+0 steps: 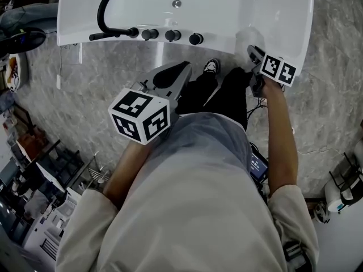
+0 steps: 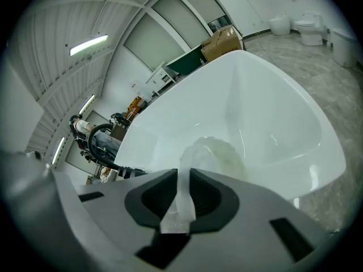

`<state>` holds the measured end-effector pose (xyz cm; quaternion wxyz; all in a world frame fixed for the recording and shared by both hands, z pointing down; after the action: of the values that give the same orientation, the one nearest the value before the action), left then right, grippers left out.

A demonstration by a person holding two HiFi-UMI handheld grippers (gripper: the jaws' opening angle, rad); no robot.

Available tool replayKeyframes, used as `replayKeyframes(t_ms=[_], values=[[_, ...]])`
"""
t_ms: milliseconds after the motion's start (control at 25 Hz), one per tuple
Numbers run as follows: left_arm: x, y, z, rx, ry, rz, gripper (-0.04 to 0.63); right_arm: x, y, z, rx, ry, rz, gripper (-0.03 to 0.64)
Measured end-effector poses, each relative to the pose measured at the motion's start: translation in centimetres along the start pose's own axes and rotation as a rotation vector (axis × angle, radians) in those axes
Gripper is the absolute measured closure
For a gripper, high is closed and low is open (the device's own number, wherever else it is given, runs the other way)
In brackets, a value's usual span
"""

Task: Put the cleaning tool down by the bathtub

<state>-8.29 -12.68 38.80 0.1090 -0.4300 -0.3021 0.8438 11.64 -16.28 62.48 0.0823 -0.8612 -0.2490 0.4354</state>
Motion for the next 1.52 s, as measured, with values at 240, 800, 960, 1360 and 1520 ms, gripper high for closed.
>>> replayKeyframes(t_ms=[240,800,960,1360,1520], values=[[0.22,-0.24,-0.11,0.002,0.0,0.012,0.591,-0.26,0.08,-0.57,-0.022,-0.002,-0.018,0.554],[0.27,0.09,0.08,0.02,-0.012,-0.001,0.591,-0.36,-0.24,-0.47,-0.023,-0.018,0.014,0.552],[0.3,0.02,0.05,0.021,-0.018,-0.001,0.591,-0.26,-0.4,-0.39,-0.035,-0.018,0.015,0.552],[0.39,0.43,0.38,0.03,-0.022,-0.018,0.591,-0.09,-0.57,-0.53,-0.069,-0.024,0.022,0.551],[0.47,0.4,0.48,0.032,-0.025,-0.021,0.591,0.09,-0.7,-0.69,-0.088,-0.034,0.018,0.551]])
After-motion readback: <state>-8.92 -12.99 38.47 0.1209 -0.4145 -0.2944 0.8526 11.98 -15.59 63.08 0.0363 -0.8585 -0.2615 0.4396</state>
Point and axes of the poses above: the fingertips, and each gripper's own axes: x backward along the fingers, z to its left, y out of its top, the point moved 1 cm from there along x, backward along the fingers, and after that the axes turned 2 degrees about -z, right-handed, at the moved point
